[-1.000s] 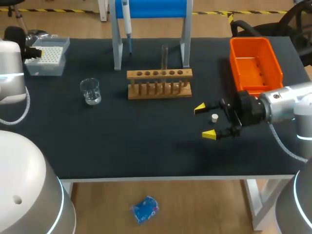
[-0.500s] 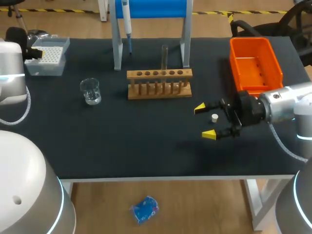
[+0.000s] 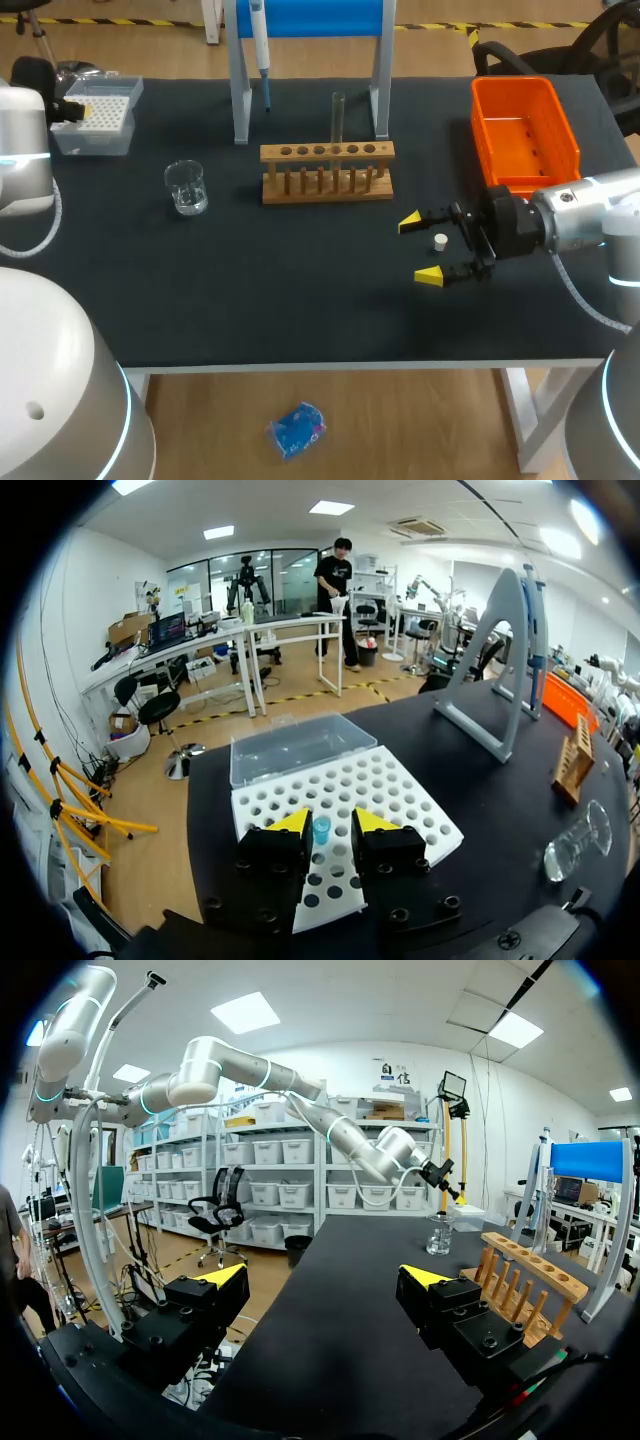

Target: Invert the test tube, pick up the pipette, mount the tip to pipette, aspirate from beaker and dispense into the tube, eject the tip, return the pipette, and cap with the stopper.

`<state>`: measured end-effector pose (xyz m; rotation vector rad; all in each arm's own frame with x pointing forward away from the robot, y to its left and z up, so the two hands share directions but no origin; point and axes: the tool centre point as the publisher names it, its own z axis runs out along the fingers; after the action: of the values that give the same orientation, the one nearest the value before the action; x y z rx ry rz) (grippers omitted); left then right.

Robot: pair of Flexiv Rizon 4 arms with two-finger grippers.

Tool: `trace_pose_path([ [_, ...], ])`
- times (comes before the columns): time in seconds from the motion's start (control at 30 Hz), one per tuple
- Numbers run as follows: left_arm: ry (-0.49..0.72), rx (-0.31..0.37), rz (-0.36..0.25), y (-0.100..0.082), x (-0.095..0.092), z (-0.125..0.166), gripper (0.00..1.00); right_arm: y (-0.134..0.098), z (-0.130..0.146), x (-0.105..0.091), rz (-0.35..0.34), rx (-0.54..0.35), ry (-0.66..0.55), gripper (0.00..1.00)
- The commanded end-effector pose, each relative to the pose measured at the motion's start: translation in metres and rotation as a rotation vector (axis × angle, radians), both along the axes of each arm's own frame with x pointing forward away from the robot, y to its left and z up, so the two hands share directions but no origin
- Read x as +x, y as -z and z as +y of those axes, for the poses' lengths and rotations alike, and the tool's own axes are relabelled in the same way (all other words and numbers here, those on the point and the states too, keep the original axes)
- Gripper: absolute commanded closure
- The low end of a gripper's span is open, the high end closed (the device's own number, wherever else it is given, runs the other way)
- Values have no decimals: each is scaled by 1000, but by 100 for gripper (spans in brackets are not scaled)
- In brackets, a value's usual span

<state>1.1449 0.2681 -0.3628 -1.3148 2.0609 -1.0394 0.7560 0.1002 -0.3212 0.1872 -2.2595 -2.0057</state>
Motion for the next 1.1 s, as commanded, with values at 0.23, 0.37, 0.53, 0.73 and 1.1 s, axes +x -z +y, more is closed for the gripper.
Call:
trace_pose_path([
  [0.23, 9, 2, 14, 0, 2, -1, 76, 0, 0, -1, -1, -1, 2, 0],
  [0.37, 10, 2, 16, 1, 2, -1, 81, 0, 0, -1, -1, -1, 2, 0],
  [0.53, 7, 17, 16, 1, 2, 0, 86, 0, 0, -1, -1, -1, 2, 0],
  [0.73, -1, 29, 12, 3, 3, 2, 85, 0, 0, -1, -1, -1, 2, 0],
  [1.1, -4, 33, 5, 3, 2, 2, 100, 0, 0, -1, -1, -1, 2, 0],
])
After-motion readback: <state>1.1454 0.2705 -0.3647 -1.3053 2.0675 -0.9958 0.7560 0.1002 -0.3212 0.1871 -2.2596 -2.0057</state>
